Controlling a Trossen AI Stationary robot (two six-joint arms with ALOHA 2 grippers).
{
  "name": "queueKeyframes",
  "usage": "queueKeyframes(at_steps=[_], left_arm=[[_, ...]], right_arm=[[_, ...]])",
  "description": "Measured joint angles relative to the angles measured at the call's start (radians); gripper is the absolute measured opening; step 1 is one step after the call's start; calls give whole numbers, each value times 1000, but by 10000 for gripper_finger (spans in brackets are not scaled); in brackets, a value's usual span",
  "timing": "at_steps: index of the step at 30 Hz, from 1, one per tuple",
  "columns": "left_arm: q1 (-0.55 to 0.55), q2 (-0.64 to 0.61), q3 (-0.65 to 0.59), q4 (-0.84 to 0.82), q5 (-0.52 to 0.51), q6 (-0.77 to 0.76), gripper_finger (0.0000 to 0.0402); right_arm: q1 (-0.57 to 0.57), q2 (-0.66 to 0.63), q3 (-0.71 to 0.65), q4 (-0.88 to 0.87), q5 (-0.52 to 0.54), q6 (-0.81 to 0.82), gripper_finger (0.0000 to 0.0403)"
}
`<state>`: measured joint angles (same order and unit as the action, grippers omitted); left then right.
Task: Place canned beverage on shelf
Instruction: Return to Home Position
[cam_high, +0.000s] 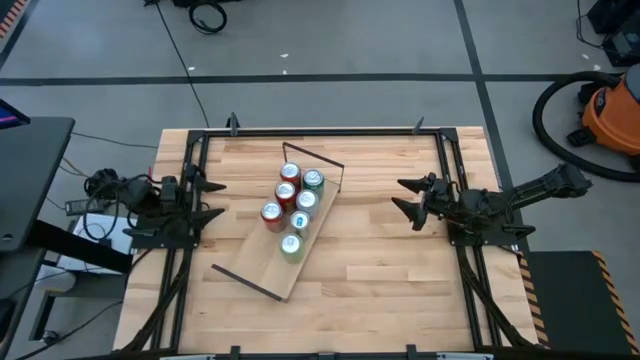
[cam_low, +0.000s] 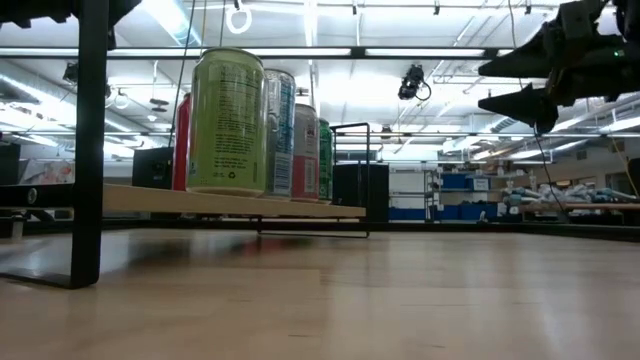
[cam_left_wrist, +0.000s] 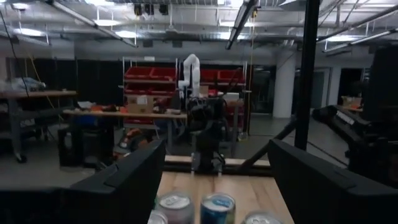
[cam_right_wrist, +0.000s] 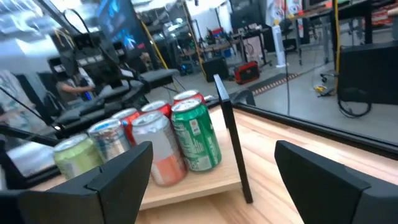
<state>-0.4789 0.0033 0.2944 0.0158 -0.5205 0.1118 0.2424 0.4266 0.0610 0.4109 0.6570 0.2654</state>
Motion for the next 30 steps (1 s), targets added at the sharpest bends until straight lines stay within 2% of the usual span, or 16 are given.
queueKeyframes(at_steps=[7,14,16,20,24,30], left_arm=[[0,0,-10,-40,1,-63,295],[-3,3,-10,-116,21,-181,295],[-3,3,-10,-114,30,-179,295],[-2,3,-10,-85,33,-133,295],[-2,2,-9,-99,32,-119,295],[-2,1,-9,-117,-10,-106,295]], right_arm=[[-17,-148,-55,-41,-34,-15,348],[-29,-227,-55,-33,-52,-78,348],[-50,-230,-55,3,-75,-76,348],[-93,-231,-55,43,-194,-128,348],[-128,-260,-55,42,-232,-181,348],[-135,-380,-55,-12,-240,-230,348]])
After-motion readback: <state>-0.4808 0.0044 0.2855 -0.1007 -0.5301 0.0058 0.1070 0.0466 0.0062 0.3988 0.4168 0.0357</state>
